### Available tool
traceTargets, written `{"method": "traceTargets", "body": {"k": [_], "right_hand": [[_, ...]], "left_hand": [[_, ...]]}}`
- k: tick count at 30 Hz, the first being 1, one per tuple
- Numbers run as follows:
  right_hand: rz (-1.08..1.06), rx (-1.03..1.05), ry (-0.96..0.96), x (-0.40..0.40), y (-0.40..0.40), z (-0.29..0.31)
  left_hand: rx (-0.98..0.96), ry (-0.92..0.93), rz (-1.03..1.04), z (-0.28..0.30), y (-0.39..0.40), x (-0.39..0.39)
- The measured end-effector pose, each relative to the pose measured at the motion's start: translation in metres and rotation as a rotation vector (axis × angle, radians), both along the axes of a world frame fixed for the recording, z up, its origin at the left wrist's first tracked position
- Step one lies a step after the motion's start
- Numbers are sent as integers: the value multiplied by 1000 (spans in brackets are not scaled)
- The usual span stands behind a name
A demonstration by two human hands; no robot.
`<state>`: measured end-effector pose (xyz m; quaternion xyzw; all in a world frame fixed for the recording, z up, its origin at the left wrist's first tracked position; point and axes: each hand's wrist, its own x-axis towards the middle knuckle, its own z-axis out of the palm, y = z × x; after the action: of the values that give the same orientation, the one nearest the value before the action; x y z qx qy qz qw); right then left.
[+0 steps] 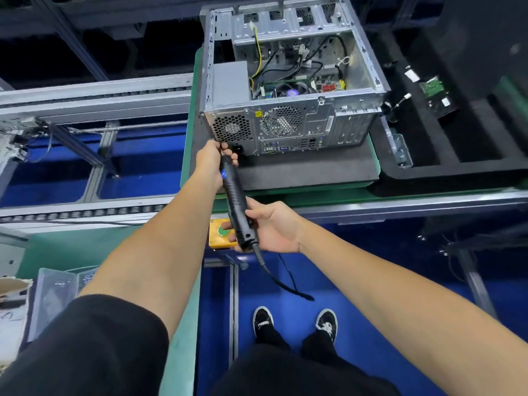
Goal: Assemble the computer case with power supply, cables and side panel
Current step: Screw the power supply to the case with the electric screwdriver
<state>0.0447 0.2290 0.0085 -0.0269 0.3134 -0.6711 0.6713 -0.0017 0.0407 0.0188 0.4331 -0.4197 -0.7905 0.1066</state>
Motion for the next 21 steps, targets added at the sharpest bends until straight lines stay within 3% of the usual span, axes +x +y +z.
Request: {"method": "traceTargets", "body": {"k": [16, 21], "right_hand": [[-12, 108, 74, 2, -7, 2], [-26, 391, 416, 1, -27, 15]], "left_hand": [[10, 15, 7, 0, 2, 2], [-20, 9, -6, 0, 3, 5]]}}
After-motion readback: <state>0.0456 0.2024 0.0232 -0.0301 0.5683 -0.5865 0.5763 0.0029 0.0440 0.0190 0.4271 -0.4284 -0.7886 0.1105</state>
